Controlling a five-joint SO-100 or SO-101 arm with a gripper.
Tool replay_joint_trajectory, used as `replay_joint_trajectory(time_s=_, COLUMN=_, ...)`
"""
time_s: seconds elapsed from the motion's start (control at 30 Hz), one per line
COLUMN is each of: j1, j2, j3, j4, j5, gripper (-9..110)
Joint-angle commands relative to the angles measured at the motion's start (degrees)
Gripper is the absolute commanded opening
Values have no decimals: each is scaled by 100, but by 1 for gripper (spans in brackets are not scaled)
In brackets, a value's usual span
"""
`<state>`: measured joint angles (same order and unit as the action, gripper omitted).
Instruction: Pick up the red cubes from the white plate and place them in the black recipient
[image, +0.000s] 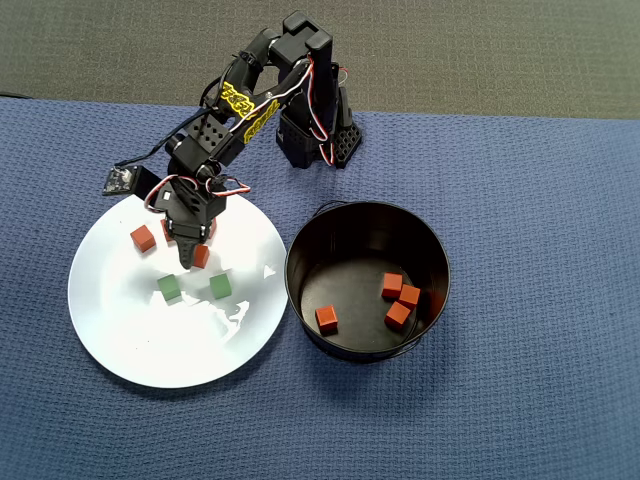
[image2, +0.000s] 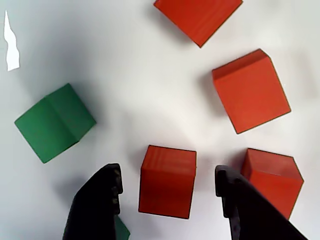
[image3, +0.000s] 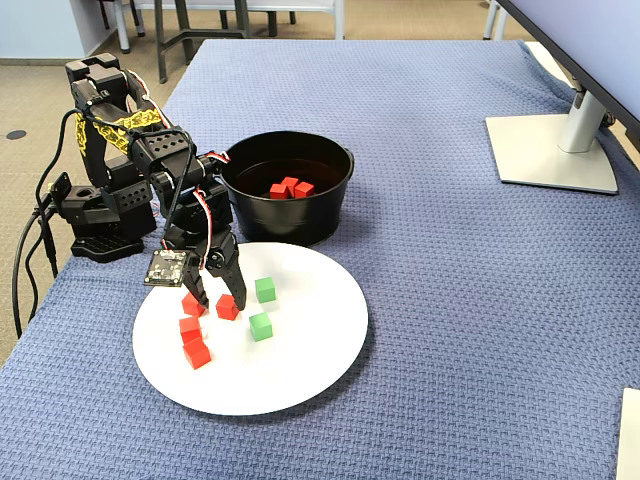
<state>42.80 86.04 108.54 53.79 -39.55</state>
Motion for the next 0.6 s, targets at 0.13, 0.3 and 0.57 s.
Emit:
replay_joint_trajectory(time_s=0.13, j1=-114, j2=-97, j3=-62, j4=-281, j5=149, gripper=13)
replay_joint_trajectory(time_s=0.3, j1=-141, j2=-167, j3=-44, j4=-352, j5=220, gripper=12)
replay_joint_trajectory(time_s=0.57, j1=-325, j2=-70, j3=114, j4=-360, j5=308, gripper=11)
